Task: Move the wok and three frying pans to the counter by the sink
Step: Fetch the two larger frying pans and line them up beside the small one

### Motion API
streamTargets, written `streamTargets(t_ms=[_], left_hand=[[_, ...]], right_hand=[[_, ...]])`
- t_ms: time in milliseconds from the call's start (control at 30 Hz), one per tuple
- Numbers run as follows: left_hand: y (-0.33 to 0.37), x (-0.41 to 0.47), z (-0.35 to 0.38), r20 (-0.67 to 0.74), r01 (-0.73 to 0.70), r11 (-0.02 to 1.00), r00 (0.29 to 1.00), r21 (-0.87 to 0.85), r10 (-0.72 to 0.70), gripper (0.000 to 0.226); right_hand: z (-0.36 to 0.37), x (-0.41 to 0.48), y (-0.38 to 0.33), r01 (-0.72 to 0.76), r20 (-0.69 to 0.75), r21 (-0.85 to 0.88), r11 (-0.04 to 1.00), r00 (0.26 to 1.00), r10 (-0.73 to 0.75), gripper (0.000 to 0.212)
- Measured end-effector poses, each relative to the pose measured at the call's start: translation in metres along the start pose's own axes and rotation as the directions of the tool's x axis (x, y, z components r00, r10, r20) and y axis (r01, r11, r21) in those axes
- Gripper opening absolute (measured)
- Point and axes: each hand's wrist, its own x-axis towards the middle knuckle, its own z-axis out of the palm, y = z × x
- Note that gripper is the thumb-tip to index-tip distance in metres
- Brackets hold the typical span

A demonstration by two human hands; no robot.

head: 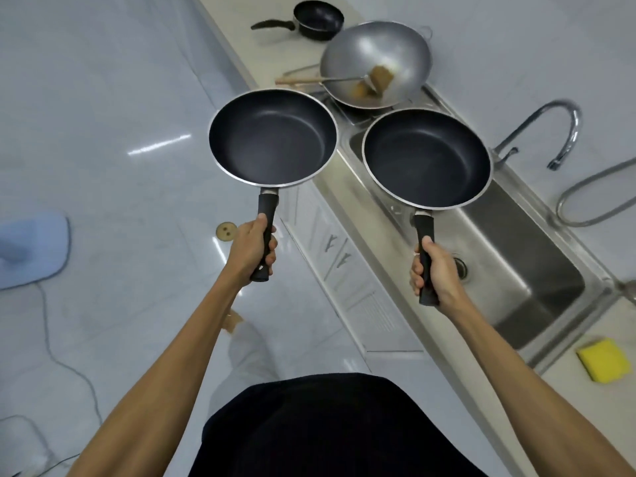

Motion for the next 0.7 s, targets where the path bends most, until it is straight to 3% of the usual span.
streamTargets(t_ms=[367,700], left_hand=[[0.115,0.180,-0.181,0.033,0.000,0.997,0.999,0.077,-0.003,0.043],[0.189,0.361,-0.264,0.001,-0.013,1.000,1.000,0.026,0.013,0.043]], right_hand=[[0.265,0.122,-0.085,0.000,-0.023,0.063,0.998,1.000,0.002,0.031],[0.413,0.269,-0.166,0.070,0.052,0.003,0.998,0.996,-0.070,0.032]])
